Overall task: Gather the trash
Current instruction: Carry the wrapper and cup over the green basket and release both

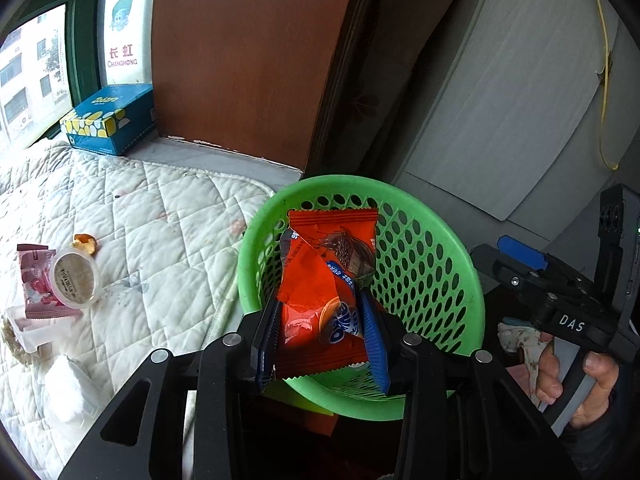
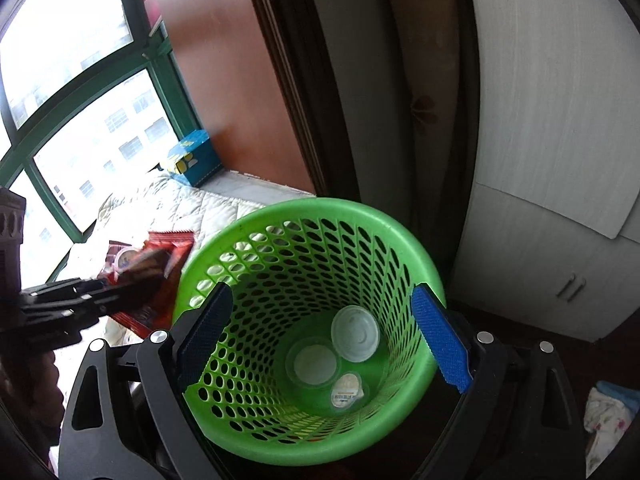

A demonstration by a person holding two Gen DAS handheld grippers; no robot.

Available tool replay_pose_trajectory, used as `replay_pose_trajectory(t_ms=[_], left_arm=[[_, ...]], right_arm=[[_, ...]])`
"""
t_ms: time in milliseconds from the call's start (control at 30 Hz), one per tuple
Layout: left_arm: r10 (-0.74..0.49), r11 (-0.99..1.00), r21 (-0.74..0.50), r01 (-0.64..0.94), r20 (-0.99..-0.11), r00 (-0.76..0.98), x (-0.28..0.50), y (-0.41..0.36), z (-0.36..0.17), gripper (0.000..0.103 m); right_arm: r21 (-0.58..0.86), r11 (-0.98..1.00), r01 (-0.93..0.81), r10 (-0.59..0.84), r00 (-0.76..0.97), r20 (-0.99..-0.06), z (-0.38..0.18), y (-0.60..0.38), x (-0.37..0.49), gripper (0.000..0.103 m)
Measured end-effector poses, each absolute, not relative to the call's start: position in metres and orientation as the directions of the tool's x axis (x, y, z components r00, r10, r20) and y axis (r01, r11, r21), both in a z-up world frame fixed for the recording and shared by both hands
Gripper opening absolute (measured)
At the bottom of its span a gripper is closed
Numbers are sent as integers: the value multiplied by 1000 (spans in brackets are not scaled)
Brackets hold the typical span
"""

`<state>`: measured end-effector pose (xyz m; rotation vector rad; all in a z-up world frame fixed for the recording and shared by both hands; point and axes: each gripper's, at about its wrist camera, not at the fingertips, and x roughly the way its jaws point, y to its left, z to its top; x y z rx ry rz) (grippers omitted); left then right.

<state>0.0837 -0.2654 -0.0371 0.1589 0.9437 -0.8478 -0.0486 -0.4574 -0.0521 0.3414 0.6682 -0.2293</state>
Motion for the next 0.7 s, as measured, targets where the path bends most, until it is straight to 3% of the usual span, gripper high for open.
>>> replay_pose_trajectory(t_ms=[300,400,700], left_arm=[[-591,652,-279,705,-770,242,79,-276,-50,50],[-594,657,-282,699,-764,250,76,-272,-51,61],[-538,751,-236,617,-760,364,79,-216,-44,64]], right_arm=[[266,907,327,-98,778,-621,-49,-465,-54,90],[266,908,324,-96,778,-620,-48,-463,-54,90],[263,924,278,-61,785,-616,-43,-446,-46,90]])
